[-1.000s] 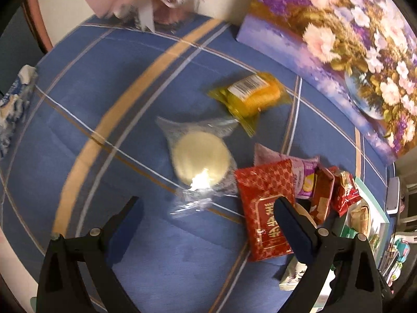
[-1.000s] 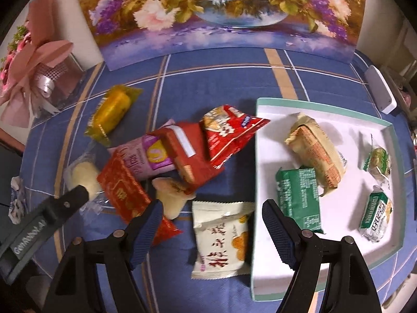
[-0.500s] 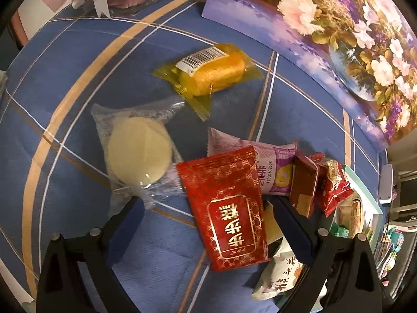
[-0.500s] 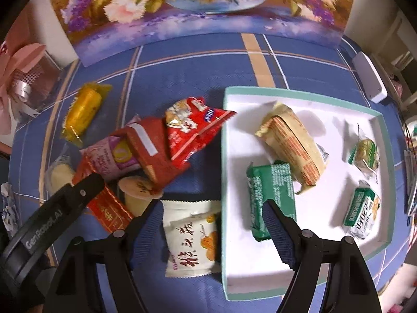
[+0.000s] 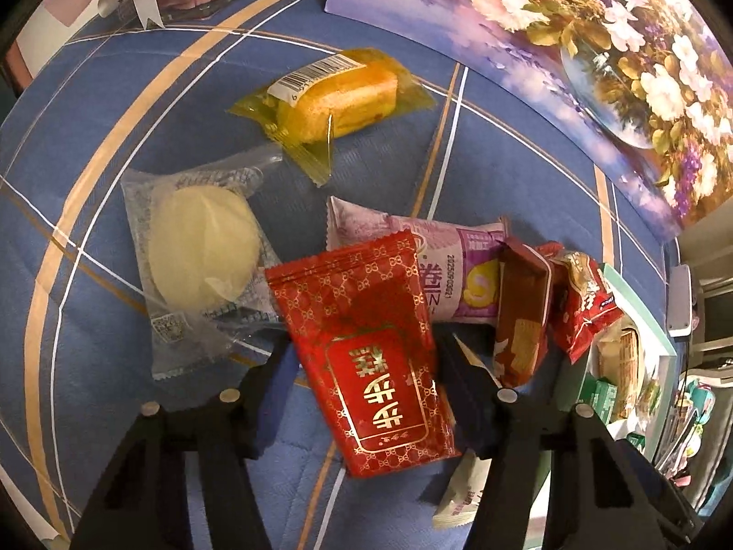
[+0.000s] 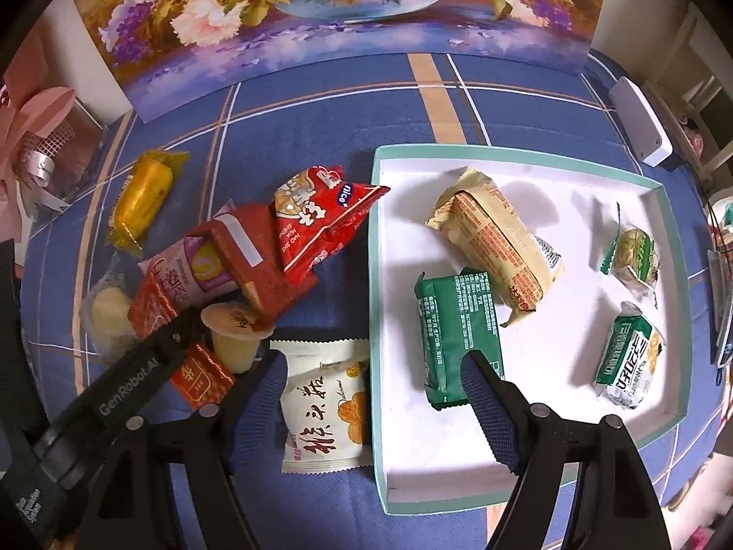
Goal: Organize snacks
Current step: 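Grasp the red patterned pack with the left gripper while the right grasps the white pastry bag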
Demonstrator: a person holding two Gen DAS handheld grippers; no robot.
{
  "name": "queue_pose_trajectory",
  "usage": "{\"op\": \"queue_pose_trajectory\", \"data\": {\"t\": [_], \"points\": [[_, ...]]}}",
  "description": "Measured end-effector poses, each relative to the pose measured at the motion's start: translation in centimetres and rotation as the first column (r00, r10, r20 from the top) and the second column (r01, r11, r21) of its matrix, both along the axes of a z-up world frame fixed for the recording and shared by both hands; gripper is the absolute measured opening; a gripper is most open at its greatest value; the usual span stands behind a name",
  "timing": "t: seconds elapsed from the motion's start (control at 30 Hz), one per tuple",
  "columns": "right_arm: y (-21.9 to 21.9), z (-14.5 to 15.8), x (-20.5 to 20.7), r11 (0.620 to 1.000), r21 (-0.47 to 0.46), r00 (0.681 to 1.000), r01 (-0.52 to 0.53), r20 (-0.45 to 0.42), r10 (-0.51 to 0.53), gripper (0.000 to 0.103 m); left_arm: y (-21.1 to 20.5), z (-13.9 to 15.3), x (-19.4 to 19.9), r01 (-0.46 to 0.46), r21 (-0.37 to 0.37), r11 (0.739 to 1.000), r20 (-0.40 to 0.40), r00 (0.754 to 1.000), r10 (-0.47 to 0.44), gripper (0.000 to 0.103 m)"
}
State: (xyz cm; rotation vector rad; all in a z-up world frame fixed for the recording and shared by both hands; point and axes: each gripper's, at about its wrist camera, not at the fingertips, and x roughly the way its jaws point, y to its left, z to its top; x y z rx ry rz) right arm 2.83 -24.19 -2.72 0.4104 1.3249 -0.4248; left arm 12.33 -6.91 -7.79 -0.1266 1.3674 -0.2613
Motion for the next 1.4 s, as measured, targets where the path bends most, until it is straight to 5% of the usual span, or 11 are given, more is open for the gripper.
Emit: {"op": "queue_pose_trajectory", "data": {"t": [0.67, 1.4], "points": [[3.3, -0.3, -0.3, 0.983, 0.159, 0.995, -0.096, 0.049, 0.089, 0.081, 3.8, -1.0, -1.8, -0.006, 0.049, 0.999, -0.056, 0.998, 0.009, 0.056], [7.4, -3.6, 1.5, 0.985, 0.052, 0.986, -0.163, -0.038, 0.165, 0.076, 5.9, -1.2, -1.5, -0.035, 0.036, 0.999, -0.074, 0.997, 0.038, 0.056]]}}
